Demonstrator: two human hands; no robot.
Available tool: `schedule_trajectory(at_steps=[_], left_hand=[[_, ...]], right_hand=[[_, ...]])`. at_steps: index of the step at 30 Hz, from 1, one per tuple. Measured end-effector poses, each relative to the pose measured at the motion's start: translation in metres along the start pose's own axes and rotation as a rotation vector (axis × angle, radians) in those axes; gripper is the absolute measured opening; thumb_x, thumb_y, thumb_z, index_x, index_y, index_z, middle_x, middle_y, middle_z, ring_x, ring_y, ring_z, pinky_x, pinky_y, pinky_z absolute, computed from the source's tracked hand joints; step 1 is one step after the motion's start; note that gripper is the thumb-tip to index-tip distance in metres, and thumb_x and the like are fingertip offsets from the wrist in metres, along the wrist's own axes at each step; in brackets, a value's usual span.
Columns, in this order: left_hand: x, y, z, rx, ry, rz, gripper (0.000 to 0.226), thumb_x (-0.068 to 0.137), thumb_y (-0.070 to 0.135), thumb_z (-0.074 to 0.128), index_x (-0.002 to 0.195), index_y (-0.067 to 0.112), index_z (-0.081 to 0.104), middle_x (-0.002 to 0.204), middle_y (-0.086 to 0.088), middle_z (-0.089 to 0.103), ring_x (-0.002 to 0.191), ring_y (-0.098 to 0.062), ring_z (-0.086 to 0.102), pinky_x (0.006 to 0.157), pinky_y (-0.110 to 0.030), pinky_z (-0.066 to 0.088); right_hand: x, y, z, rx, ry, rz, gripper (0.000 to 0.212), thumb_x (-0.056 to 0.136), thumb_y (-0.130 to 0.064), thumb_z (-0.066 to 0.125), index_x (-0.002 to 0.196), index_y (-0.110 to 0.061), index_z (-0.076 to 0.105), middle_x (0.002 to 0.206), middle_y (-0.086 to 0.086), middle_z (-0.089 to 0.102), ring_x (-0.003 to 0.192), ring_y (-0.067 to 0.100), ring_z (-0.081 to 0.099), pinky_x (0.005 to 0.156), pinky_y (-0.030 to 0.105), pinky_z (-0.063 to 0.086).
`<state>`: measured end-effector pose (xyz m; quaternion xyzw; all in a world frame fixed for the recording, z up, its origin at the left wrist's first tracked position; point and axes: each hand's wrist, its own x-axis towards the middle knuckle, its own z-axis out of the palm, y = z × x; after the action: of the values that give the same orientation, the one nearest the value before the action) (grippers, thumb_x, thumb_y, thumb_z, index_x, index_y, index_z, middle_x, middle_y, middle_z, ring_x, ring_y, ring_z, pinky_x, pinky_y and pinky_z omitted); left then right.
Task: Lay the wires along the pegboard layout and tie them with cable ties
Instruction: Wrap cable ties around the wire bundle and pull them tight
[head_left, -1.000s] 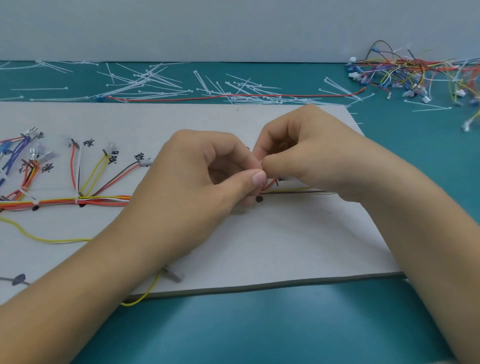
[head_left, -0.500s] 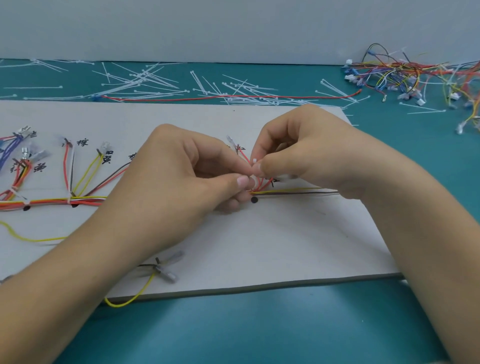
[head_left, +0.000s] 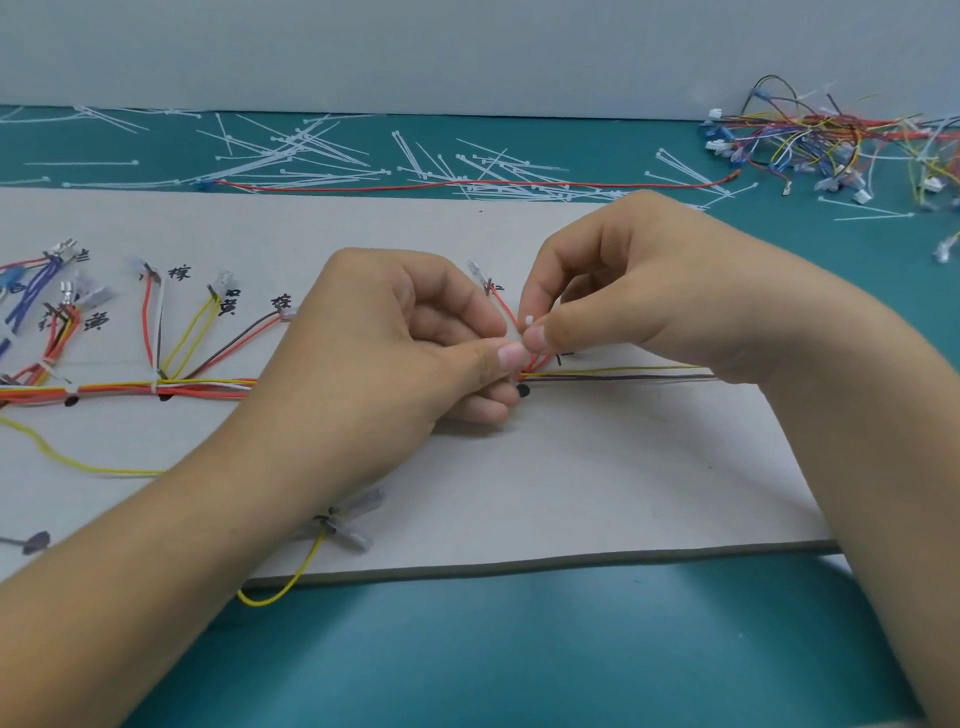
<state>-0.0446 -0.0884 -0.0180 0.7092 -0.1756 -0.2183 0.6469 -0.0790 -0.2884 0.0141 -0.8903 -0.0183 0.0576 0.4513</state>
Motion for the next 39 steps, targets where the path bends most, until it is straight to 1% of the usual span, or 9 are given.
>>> schedule_trajectory(at_steps=[3,6,12,20,27,29,33,36,39], left_hand=[[-0.0007,-0.0008,0.0007,0.012,-0.01,0.023,0.01,0.083,-0.004,0.079,0.078,0.003,0.074,0.067,-0.021,0.074,0.061,-0.026,0.077,0.056,-0.032,0.063],[-0.0012,-0.0015,0.001,0.023,-0.014,0.034,0.01,0.085,-0.004,0.077,0.079,0.003,0.076,0.068,-0.02,0.074,0.061,-0.026,0.076,0.058,-0.031,0.063],[-0.001,-0.0024,0.0017,0.031,-0.01,0.042,0.008,0.086,-0.003,0.077,0.081,0.003,0.076,0.071,-0.02,0.075,0.065,-0.028,0.078,0.06,-0.032,0.064],[-0.0017,-0.0033,0.0013,0.019,-0.018,0.057,0.006,0.087,-0.003,0.076,0.083,0.001,0.076,0.071,-0.02,0.075,0.065,-0.026,0.078,0.061,-0.033,0.064],[-0.0011,-0.0042,0.0011,0.024,-0.014,0.069,0.006,0.087,-0.002,0.077,0.082,0.001,0.076,0.069,-0.018,0.075,0.063,-0.025,0.076,0.06,-0.033,0.064],[-0.0012,-0.0046,0.0015,0.028,-0.018,0.071,0.006,0.088,-0.003,0.076,0.083,0.001,0.076,0.069,-0.018,0.075,0.062,-0.024,0.076,0.06,-0.032,0.064],[-0.001,-0.0049,0.0002,0.04,-0.019,0.079,0.007,0.088,-0.003,0.076,0.082,0.002,0.077,0.068,-0.018,0.074,0.061,-0.024,0.076,0.059,-0.032,0.064],[-0.0017,-0.0048,0.0007,0.036,-0.021,0.075,0.009,0.087,-0.003,0.077,0.082,0.004,0.076,0.068,-0.018,0.074,0.061,-0.025,0.076,0.06,-0.034,0.064],[-0.0009,-0.0044,0.0014,0.019,-0.005,0.068,0.01,0.086,-0.003,0.079,0.085,0.005,0.073,0.067,-0.018,0.074,0.061,-0.026,0.077,0.059,-0.036,0.064]], right_hand=[[-0.0001,0.0014,-0.0008,0.009,-0.014,-0.012,0.007,0.079,-0.01,0.082,0.08,-0.015,0.078,0.065,-0.002,0.071,0.06,0.008,0.057,0.06,0.016,0.043],[0.0001,0.0021,-0.0015,0.015,-0.017,-0.022,0.006,0.079,-0.01,0.082,0.08,-0.014,0.078,0.061,-0.007,0.067,0.057,0.007,0.053,0.055,0.012,0.041],[0.0014,0.0036,-0.0024,-0.001,-0.021,-0.03,0.006,0.08,-0.01,0.082,0.079,-0.014,0.078,0.055,-0.011,0.063,0.052,0.003,0.05,0.051,0.009,0.037],[0.0013,0.0043,0.0006,-0.006,-0.015,-0.031,0.007,0.079,-0.008,0.082,0.08,-0.014,0.079,0.063,-0.002,0.071,0.054,0.004,0.057,0.054,0.01,0.041],[0.0011,0.0048,0.0002,-0.008,-0.019,-0.043,0.008,0.08,-0.005,0.081,0.079,-0.013,0.078,0.054,-0.01,0.064,0.05,0.002,0.053,0.049,0.007,0.036],[0.0001,0.0033,0.0,-0.02,-0.04,-0.047,0.008,0.079,-0.006,0.079,0.079,-0.014,0.079,0.057,-0.01,0.066,0.054,0.003,0.053,0.054,0.01,0.039],[-0.0005,0.0007,-0.0028,0.038,-0.072,-0.036,0.011,0.078,-0.015,0.07,0.082,-0.013,0.08,0.081,0.013,0.076,0.076,0.016,0.064,0.077,0.032,0.053],[-0.0009,0.0008,-0.0021,0.055,-0.072,-0.039,0.007,0.087,-0.008,0.074,0.082,-0.009,0.079,0.084,0.022,0.073,0.074,0.018,0.061,0.076,0.035,0.05],[-0.0008,0.0021,-0.0021,0.056,-0.082,-0.036,0.003,0.085,-0.011,0.078,0.084,-0.008,0.078,0.083,0.021,0.074,0.074,0.019,0.062,0.075,0.033,0.05]])
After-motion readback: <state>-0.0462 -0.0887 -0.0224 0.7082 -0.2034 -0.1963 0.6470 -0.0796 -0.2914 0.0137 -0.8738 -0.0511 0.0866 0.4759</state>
